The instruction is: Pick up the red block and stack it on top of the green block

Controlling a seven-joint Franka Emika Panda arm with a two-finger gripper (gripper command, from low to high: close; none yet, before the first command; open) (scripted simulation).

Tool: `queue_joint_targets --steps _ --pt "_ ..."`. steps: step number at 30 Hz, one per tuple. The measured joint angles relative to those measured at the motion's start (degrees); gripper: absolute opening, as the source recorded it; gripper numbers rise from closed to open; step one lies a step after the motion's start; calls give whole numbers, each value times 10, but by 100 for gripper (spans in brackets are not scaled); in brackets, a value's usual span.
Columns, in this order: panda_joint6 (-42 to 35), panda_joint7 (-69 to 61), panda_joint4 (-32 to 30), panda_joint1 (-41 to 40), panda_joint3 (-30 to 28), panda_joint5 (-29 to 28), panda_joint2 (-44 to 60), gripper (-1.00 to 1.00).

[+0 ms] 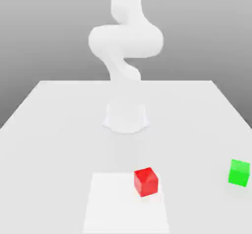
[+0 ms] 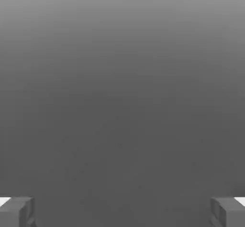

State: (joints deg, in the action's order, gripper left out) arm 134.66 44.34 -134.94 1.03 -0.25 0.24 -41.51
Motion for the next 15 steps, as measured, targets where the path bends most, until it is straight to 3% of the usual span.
queue_joint_targets --steps 15 --pt "207 -102 -218 59 5 9 321 0"
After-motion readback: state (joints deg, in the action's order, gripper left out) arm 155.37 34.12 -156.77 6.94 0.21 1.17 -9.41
